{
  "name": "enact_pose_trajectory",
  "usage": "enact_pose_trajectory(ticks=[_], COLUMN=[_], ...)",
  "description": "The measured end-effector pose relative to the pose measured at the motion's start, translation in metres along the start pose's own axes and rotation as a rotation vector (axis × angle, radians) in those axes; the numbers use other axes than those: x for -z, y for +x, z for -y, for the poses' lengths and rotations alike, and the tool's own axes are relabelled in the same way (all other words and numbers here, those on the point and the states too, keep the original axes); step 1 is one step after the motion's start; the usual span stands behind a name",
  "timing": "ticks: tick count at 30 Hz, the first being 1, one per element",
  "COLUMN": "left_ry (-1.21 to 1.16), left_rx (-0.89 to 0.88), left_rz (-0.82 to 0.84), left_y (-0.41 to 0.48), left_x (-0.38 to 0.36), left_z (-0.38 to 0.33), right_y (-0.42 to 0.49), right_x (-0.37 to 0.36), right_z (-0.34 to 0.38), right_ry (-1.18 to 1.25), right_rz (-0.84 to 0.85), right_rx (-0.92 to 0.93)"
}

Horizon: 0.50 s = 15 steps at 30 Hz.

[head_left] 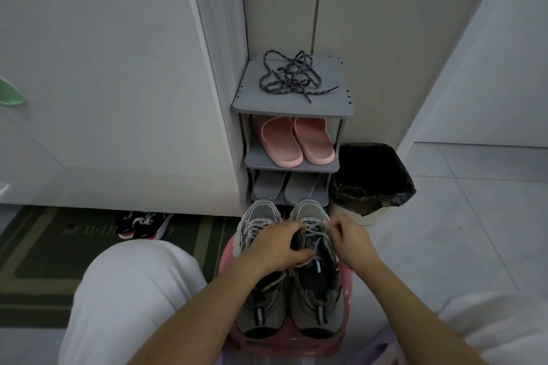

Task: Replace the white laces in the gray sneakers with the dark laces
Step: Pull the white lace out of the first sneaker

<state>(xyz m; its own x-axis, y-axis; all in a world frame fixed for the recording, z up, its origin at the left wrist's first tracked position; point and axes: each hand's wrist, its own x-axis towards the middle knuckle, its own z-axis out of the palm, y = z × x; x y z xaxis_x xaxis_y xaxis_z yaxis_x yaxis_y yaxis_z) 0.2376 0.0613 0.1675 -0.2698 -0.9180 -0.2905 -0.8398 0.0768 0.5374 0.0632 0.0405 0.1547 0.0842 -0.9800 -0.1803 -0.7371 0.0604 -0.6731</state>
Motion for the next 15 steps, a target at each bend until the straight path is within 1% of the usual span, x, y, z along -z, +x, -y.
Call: enact_pose_trajectory(ticks=[2, 4, 6, 8, 11, 13, 15], left_ry=[-0.013, -0.021, -0.020, -0.026, -0.041, -0.055, -0.078], left_rx=[0.004, 0.008, 0.012, 0.019, 0.034, 0.040, 0.043], left_rz=[-0.002, -0.001, 0.002, 0.006, 0.011, 0.008, 0.002], left_y=[0.0001, 0.0001, 0.0004, 0.0007, 0.0012, 0.0012, 0.0014], left_x=[0.0002, -0.0002, -0.0007, -0.0009, -0.0010, -0.0008, -0.0004], left_z=[-0.0003, -0.0002, 0.0006, 0.0014, 0.0019, 0.0013, 0.0014], right_y=[0.0023, 0.0035, 0.0043, 0.0043, 0.0032, 0.0023, 0.0027], right_x=[0.0032, 0.0037, 0.0033, 0.0032, 0.0011, -0.0005, 0.0029], right_z=[-0.0002, -0.0005, 0.0001, 0.0012, 0.0022, 0.0026, 0.0039], right_ry=[0.088, 0.113, 0.069, -0.011, -0.009, 0.021, 0.067], right_rz=[0.089, 0.132, 0.111, 0.045, -0.056, -0.071, -0.028], right_rx=[-0.071, -0.081, -0.032, 0.016, 0.025, 0.009, -0.028])
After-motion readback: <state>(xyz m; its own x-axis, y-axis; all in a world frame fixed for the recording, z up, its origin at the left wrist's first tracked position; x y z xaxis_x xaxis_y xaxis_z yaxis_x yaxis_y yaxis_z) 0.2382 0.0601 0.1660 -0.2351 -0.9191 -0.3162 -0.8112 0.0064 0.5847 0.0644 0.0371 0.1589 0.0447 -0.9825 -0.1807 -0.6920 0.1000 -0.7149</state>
